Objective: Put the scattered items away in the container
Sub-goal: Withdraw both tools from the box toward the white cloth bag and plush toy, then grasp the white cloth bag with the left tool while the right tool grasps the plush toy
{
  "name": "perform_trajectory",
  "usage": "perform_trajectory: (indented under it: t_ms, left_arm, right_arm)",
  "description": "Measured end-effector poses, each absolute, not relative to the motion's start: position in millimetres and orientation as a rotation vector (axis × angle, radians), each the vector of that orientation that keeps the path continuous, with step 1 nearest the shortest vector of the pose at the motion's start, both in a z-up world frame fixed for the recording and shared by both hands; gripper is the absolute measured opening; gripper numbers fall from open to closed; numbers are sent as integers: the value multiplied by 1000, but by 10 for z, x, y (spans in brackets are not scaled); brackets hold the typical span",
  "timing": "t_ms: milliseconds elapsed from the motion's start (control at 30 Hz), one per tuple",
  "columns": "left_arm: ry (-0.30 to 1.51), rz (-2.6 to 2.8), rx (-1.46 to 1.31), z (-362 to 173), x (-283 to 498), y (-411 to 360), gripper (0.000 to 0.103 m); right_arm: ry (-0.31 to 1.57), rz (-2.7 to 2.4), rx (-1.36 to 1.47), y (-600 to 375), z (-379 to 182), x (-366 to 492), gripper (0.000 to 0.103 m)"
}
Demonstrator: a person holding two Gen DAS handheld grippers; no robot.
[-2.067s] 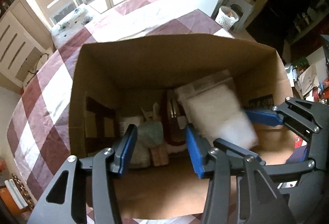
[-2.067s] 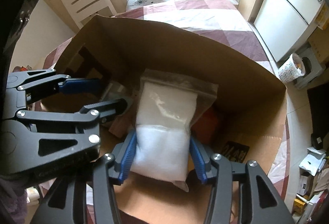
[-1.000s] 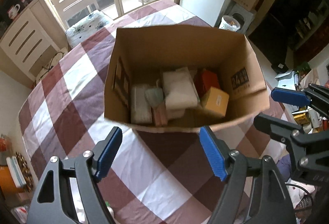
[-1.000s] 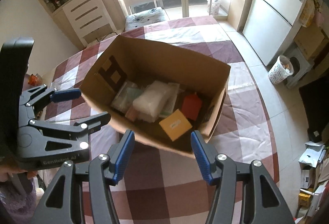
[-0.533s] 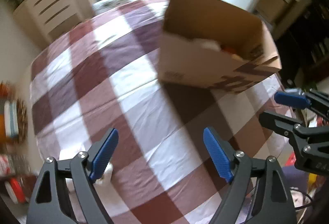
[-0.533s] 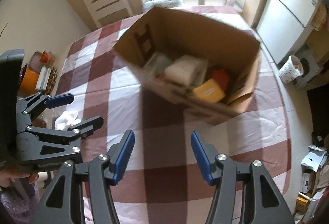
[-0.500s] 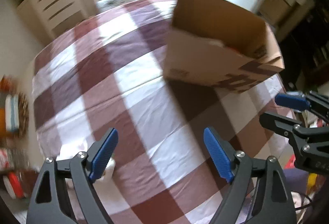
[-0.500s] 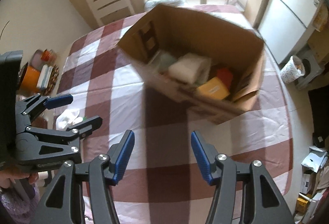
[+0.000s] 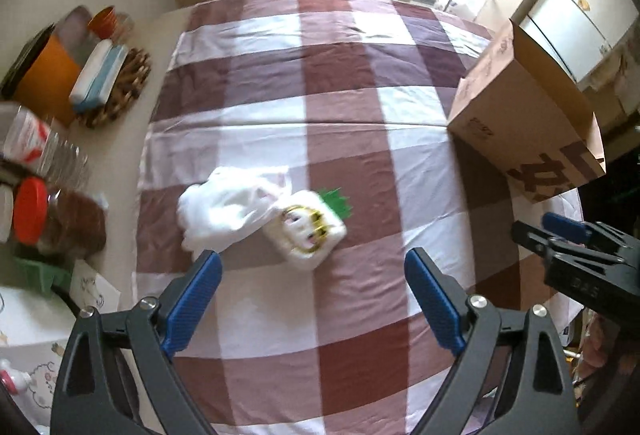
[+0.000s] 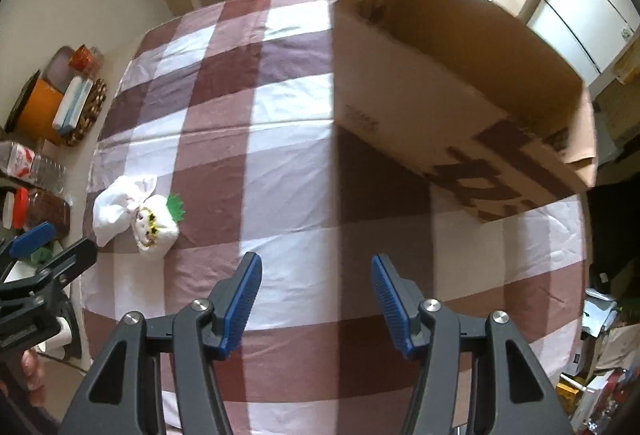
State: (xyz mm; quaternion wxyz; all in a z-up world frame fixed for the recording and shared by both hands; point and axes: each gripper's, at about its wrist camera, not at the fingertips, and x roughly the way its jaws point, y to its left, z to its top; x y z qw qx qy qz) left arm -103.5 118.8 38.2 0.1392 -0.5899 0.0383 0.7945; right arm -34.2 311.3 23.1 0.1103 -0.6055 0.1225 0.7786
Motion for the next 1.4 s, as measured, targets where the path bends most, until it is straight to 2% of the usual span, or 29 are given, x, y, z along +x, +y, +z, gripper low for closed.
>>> perform_trajectory:
  t_ms: [167,367,433,500,567,767,1100,1267,1400]
  left_arm:
    - [142,2275,-1735,271,-906,945,94]
    - [73,2331,-1765,181,-836,703,94]
    - [-40,2312,-1761,143,-844,598,94]
    - [-79,2310,-1768,105,-857,533,94]
    - [-64,2310,-1783,59,-871,504,94]
    - [-46,2276,-1873,-133,-962,430,94]
    - [10,2287,-1864,-300,-1222,353,94]
    - [31,2315,-1855,-409,-1488,272,94]
    - [24,2283,-1855,-539,-1648,243,94]
  right_arm:
    - [434,2256,-1902,2851,-55,-431,59]
    - [354,2238,-1880,2586,-153,-491,59]
    - [405,2251,-1885,2564,-158,-514,59]
    - [534,2245,-1900,2564,-190,-533,59]
    - [591,2239,-1882,2537,-215,-561,59]
    - [510,2250,-1914,2297,-265,-688,59]
    - [591,2308,-1966,2091,-439,-877,59]
    - [477,2310,-1969,2048,-523,-1071,59]
    - [571,2313,-2048,2025,-646,-1214,59]
